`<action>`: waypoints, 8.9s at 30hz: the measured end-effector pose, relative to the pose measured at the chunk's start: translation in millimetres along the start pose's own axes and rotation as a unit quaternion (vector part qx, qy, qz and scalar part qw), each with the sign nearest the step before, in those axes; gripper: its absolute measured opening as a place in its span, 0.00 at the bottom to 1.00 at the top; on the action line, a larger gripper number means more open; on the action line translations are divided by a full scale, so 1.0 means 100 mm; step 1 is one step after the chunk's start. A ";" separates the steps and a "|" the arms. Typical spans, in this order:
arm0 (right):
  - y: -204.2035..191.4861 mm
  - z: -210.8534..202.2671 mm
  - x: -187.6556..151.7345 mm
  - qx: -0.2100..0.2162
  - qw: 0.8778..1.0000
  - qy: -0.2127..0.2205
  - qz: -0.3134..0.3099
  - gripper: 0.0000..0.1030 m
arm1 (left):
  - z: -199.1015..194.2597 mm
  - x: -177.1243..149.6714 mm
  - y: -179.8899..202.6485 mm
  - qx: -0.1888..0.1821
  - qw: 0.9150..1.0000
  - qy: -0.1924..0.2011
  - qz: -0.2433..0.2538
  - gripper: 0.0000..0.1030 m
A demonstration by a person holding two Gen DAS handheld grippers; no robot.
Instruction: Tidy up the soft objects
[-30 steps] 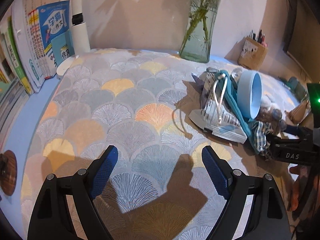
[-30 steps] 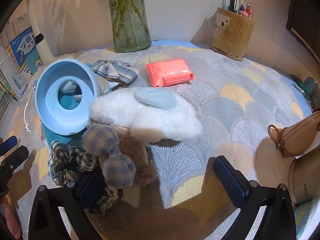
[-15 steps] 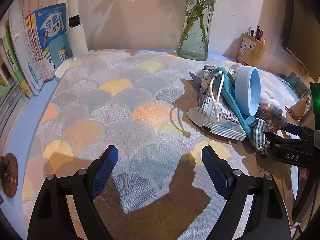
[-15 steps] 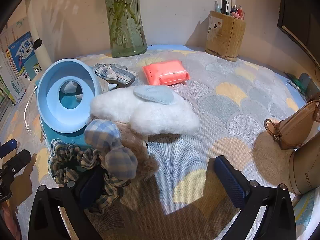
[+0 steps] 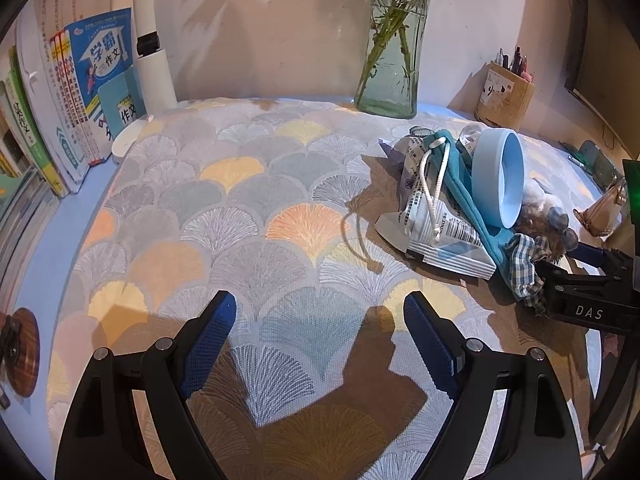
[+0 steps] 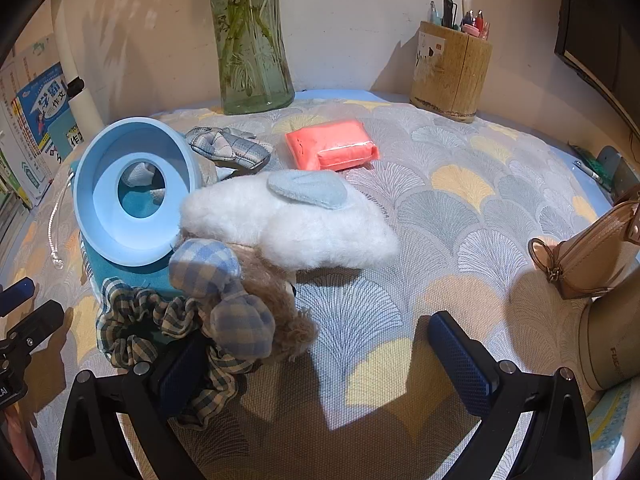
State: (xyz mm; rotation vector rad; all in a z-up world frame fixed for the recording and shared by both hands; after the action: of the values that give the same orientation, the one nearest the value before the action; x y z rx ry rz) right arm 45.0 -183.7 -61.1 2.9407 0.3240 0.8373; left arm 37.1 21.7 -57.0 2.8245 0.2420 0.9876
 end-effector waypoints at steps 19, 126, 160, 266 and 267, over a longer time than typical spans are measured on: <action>0.00 0.00 0.00 0.000 1.000 -0.001 0.000 1.00 | -0.01 -0.01 0.03 0.003 1.000 0.004 0.009 0.83; -0.17 -0.99 -0.69 0.116 0.992 0.054 -0.019 0.22 | -0.70 -0.17 0.88 -0.135 0.985 -0.009 0.110 0.14; -0.39 -0.94 -0.93 0.064 0.997 0.031 -0.039 0.23 | -0.59 -0.55 0.77 -0.128 0.984 -0.038 0.114 0.63; 0.05 -0.60 -0.32 0.088 0.996 0.032 0.006 0.58 | -0.02 -0.10 0.15 -0.080 0.996 -0.036 -0.011 0.71; 0.03 -0.57 -0.33 0.087 0.996 0.036 -0.001 0.58 | -0.03 -0.09 0.14 -0.083 0.996 -0.033 -0.015 0.71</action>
State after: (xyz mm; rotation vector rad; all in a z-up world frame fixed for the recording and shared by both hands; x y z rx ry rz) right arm -11.5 -193.2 -29.0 3.0742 0.4251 0.9621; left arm 29.9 6.5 -57.4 2.6886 0.1854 0.8640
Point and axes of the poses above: each gripper's, at about its wrist camera, not at the fingertips, and z roughly the way its jaws point, y to its right, x to its top, the point moved 9 cm from there along z, roughly the way its jaws point, and after that the axes turned 12 degrees about -z, right-handed, at the moved point
